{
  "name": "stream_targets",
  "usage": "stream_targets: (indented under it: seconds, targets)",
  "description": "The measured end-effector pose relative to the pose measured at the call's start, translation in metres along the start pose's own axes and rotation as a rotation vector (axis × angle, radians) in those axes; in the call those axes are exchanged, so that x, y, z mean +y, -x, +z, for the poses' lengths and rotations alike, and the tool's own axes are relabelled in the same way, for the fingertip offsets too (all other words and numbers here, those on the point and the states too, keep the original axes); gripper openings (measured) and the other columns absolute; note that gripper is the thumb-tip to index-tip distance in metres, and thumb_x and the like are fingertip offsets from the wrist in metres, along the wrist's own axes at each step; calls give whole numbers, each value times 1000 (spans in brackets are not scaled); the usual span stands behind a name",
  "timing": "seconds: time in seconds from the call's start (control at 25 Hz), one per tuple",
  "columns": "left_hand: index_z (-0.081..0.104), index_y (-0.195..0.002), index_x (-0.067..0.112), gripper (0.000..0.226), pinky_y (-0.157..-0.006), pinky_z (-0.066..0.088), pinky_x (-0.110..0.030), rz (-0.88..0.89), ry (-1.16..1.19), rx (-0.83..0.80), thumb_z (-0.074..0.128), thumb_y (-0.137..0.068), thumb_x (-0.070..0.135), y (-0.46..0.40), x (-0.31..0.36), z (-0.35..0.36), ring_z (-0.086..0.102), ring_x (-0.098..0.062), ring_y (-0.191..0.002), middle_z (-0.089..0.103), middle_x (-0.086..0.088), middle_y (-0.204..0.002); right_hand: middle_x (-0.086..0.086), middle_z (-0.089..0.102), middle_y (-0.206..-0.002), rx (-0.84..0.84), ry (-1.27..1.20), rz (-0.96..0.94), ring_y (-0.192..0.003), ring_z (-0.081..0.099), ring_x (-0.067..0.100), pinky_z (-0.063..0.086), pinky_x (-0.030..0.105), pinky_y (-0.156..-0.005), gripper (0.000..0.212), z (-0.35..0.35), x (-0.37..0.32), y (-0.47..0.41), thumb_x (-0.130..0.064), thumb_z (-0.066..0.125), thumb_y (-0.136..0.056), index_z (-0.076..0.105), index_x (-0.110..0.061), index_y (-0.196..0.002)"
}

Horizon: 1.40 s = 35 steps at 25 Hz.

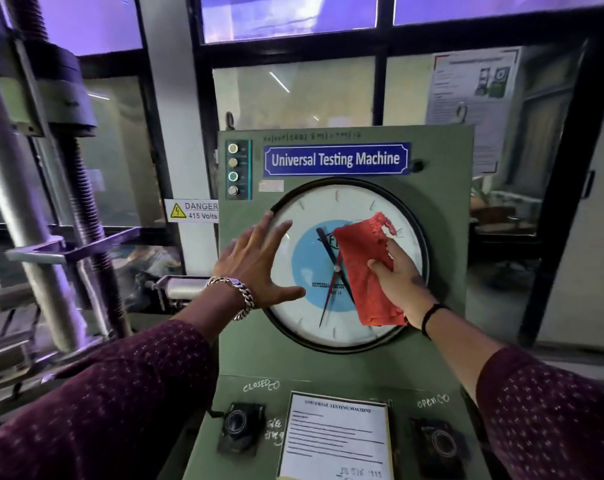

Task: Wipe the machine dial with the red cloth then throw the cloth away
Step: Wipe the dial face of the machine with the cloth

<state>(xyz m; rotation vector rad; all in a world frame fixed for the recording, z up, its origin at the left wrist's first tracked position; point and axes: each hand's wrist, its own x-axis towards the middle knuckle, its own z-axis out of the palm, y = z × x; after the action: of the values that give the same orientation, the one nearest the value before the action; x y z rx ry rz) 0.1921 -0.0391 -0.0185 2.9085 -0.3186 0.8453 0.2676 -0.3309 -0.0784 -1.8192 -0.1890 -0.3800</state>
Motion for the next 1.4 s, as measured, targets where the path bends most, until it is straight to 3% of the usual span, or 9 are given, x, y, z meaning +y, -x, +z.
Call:
stream_targets:
  seconds: [0.28, 0.44, 0.52, 0.64, 0.72, 0.92, 1.08, 1.28, 1.4]
  targets:
    - [4, -171, 49, 136, -128, 31, -58, 84, 104, -24, 67, -59, 95, -88, -22, 80, 19, -29, -166, -3, 10, -185, -5, 68, -151, 210, 35, 57, -135, 68, 19, 50, 33, -119, 54, -2, 53, -61, -19, 65, -113, 54, -26, -166]
    - [2, -171, 49, 136, -133, 25, -57, 134, 125, -70, 66, -59, 94, -149, -47, 127, 14, -28, -167, -7, 10, -185, 1, 77, -141, 420, 349, -54, -103, 71, 25, 49, 3, -71, 56, 11, 60, -129, -25, 56, -110, 57, -38, -165]
    - [3, -171, 49, 135, -133, 23, -56, 154, 149, -100, 69, -61, 91, -178, -52, 151, 10, -27, -168, -10, 12, -184, 4, 67, -160, 324, 547, -185, -130, 70, 33, 58, 24, -100, 60, 29, 63, -170, -16, 54, -109, 57, -36, -165]
    - [-1, -172, 46, 137, -137, 9, -56, 235, 71, -89, 75, -65, 85, -214, -55, 188, -1, -25, -170, -16, 9, -184, 2, 23, -188, 61, 1018, -325, -172, 23, 37, 24, 59, -136, 71, 86, 92, -198, -8, 50, -106, 42, -29, -174]
    - [-2, -174, 40, 144, -136, 1, -59, 316, -79, -31, 78, -63, 85, -242, -60, 212, -6, -27, -170, -17, 2, -184, 1, 6, -190, 78, 1089, -367, -175, 6, 37, 14, 67, -138, 73, 105, 130, -194, -18, 45, -102, 39, -24, -175]
    - [4, -177, 28, 174, -132, -3, -71, 474, -250, 97, 83, -36, 92, -276, -78, 246, 0, -39, -170, -4, -10, -186, 10, 14, -189, 490, 952, -146, -173, 15, 44, 12, 75, -135, 73, 89, 116, -240, -9, 49, -92, 52, -9, -165]
    - [5, -177, 26, 181, -132, -2, -72, 509, -248, 135, 79, -28, 98, -283, -82, 260, 3, -39, -170, 0, -11, -186, 8, 5, -190, 318, 1164, -484, -174, 6, 49, 7, 77, -134, 77, 100, 147, -230, -66, 39, -110, 34, -28, -178]
    - [4, -177, 26, 180, -131, -4, -72, 497, -270, 136, 76, -30, 100, -283, -82, 262, 1, -40, -170, -2, -12, -186, 24, 6, -187, 605, 951, -105, -167, 8, 64, 13, 84, -128, 84, 72, 145, -233, -67, 39, -107, 55, -6, -162]
    - [5, -177, 26, 180, -131, -3, -72, 498, -272, 139, 77, -31, 100, -282, -82, 262, 1, -40, -170, -2, -12, -186, 24, -9, -188, 594, 925, -224, -164, -3, 71, 1, 88, -124, 84, 110, 108, -262, -80, 30, -107, 30, -34, -177]
